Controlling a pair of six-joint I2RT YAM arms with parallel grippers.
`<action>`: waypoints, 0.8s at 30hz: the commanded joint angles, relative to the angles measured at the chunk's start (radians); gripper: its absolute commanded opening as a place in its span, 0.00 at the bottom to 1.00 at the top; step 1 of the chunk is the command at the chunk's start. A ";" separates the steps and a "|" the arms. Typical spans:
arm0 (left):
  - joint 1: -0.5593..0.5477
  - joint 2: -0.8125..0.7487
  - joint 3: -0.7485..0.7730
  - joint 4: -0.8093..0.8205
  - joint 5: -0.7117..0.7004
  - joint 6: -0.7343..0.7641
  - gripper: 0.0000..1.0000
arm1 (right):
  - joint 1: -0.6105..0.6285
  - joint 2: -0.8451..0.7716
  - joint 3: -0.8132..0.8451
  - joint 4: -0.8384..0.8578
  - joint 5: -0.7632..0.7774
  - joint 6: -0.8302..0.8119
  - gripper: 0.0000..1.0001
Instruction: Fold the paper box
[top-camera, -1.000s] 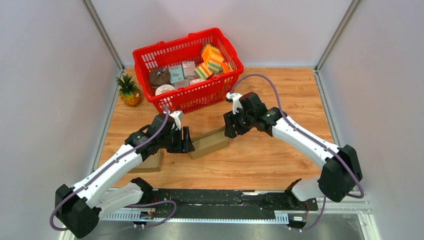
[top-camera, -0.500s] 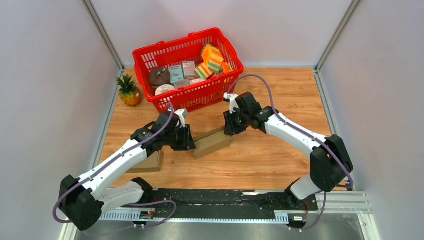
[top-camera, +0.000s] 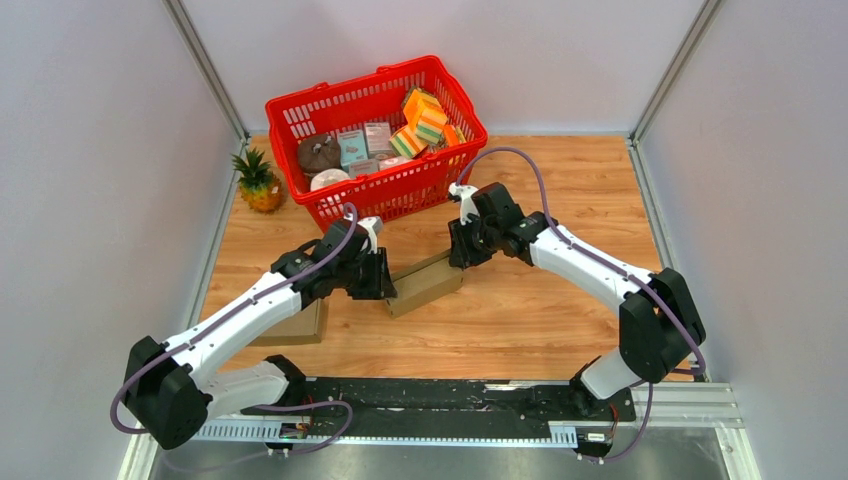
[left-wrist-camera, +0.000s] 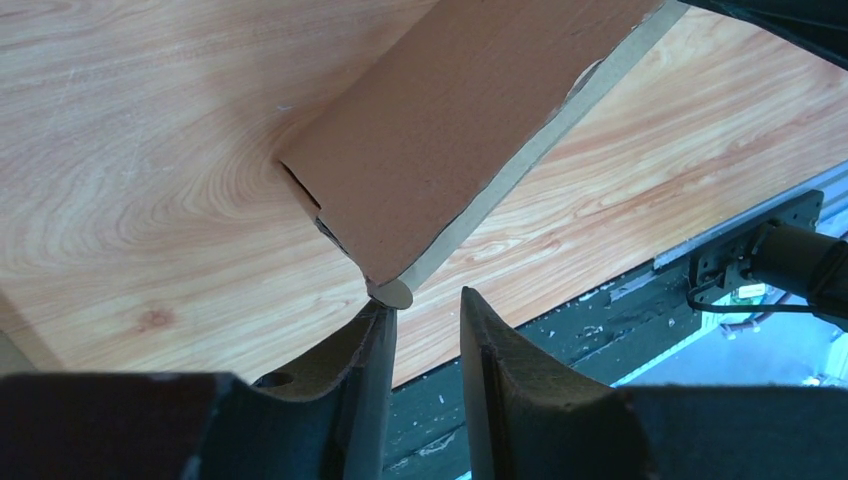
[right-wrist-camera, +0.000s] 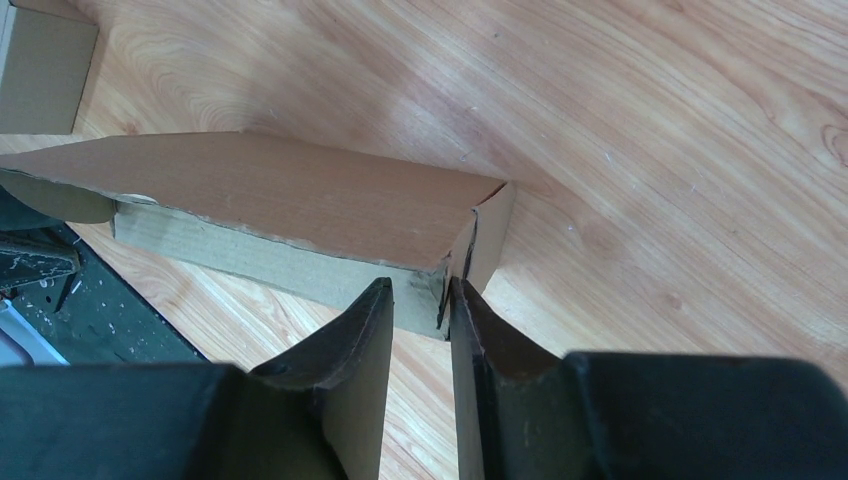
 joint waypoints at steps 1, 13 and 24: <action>-0.013 -0.024 0.045 -0.028 -0.037 0.033 0.38 | 0.000 -0.021 -0.003 0.037 -0.018 0.012 0.30; -0.021 -0.044 -0.013 -0.035 -0.051 0.033 0.25 | -0.010 -0.039 0.049 -0.002 0.013 0.024 0.36; -0.037 -0.021 0.001 -0.048 -0.104 0.051 0.16 | -0.012 0.001 0.129 -0.047 0.071 -0.027 0.28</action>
